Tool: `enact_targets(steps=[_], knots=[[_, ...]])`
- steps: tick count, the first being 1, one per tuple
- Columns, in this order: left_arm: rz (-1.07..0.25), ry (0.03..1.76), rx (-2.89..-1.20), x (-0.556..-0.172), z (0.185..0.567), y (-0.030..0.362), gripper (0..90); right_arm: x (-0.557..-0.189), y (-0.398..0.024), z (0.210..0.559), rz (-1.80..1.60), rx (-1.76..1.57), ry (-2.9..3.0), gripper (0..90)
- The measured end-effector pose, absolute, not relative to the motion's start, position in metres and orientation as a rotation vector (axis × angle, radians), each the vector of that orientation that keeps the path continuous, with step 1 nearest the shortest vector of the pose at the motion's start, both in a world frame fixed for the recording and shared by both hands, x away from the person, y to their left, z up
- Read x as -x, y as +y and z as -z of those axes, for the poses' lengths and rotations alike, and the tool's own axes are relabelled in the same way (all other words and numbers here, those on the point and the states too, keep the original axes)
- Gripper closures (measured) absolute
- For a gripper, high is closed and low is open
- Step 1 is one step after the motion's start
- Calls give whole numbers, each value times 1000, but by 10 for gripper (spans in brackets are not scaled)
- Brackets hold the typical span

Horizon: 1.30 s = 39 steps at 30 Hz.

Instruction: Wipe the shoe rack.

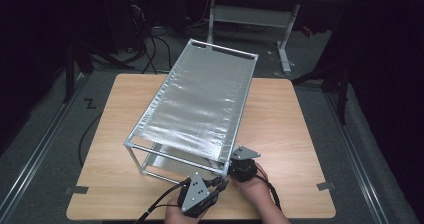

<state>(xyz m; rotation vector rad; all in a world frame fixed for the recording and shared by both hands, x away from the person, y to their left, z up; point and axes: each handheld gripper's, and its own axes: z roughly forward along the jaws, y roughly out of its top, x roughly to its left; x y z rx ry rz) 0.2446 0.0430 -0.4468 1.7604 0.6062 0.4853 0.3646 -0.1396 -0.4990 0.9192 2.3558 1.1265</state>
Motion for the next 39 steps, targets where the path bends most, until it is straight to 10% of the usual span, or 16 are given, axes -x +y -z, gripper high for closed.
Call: enact_targets(steps=[39], knots=[[-679,815,-1661,-241,452,156,812,-354,-151,478,-1127,-883,2198,763]])
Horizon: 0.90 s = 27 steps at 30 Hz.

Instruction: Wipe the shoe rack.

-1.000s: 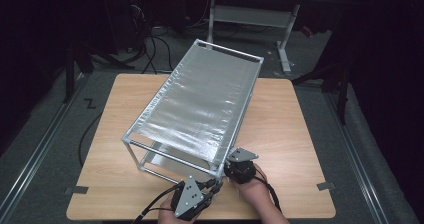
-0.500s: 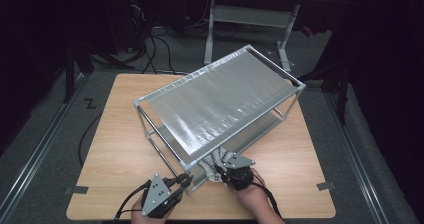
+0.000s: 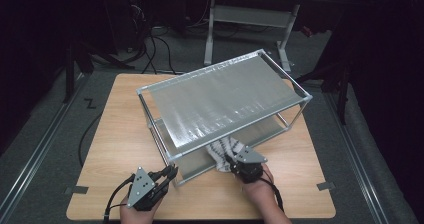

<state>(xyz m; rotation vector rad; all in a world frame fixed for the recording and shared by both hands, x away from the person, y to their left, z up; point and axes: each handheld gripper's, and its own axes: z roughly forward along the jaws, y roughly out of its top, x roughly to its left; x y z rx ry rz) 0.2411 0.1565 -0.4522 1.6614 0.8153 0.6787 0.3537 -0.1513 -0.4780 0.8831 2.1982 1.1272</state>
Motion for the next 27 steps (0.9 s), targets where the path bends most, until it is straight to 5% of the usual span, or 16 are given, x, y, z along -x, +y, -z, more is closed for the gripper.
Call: enact_targets(steps=[15,27], knots=[[-729,867,-1644,-217,453,179,811,-416,-161,498,-946,-1056,2188,758],[-695,815,-1659,-224,454,168,809,-403,-181,500,-882,-1101,2201,763]])
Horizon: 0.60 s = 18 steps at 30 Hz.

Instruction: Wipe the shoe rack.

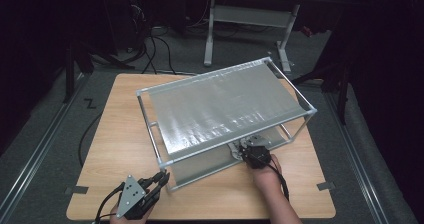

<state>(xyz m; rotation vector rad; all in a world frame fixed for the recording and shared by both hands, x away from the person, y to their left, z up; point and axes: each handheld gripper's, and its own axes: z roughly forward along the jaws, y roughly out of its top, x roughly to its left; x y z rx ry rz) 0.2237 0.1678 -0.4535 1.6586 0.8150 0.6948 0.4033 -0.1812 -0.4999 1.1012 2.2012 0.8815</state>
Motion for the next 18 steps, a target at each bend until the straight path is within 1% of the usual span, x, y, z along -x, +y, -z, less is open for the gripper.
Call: enact_targets(steps=[1,2,3,4,5,9,14,18], knots=[[-666,778,-1667,-226,454,158,809,-396,-194,499,-858,-1137,2183,763],[-666,778,-1667,-226,454,158,809,-396,-194,499,-858,-1137,2183,763],[-657,762,-1674,-227,454,154,808,-391,-207,499,-856,-1164,2167,762],[-646,744,-1679,-228,454,150,808,-391,-207,499,-856,-1164,2167,762],[-617,712,-1685,-229,454,142,809,-385,-220,499,-854,-1184,2153,762],[-569,668,-1686,-230,455,130,810,-371,-240,499,-839,-1227,2121,761],[-537,636,-1691,-232,456,122,811,-360,-255,500,-830,-1262,2083,760],[-519,618,-1691,-234,456,118,810,-352,-258,497,-851,-1261,2042,753]])
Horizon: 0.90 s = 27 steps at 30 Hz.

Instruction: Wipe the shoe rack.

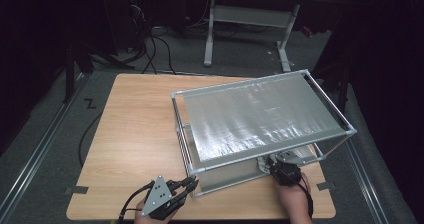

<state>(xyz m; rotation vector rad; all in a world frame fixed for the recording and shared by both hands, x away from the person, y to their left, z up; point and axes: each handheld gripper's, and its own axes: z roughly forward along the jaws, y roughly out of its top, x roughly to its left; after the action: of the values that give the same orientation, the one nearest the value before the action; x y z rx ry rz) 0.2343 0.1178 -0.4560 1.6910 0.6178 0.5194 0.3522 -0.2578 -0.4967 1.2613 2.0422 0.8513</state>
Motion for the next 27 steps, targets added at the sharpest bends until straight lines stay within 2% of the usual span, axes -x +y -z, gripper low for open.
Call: enact_targets(steps=[5,10,11,18,25,27], knots=[[-525,610,-1691,-235,456,116,809,-336,-245,484,-944,-1185,2005,748],[-533,615,-1693,-235,456,116,808,-318,-208,474,-1074,-1075,2045,731],[-536,615,-1693,-234,456,116,808,-313,-189,474,-1111,-1027,2081,721],[-543,619,-1695,-233,456,117,807,-306,-131,486,-1142,-921,2224,692],[-547,625,-1695,-232,456,119,806,-311,-106,499,-1139,-919,2302,668],[-548,626,-1695,-231,456,119,806,-308,-103,499,-1134,-951,2337,627]])
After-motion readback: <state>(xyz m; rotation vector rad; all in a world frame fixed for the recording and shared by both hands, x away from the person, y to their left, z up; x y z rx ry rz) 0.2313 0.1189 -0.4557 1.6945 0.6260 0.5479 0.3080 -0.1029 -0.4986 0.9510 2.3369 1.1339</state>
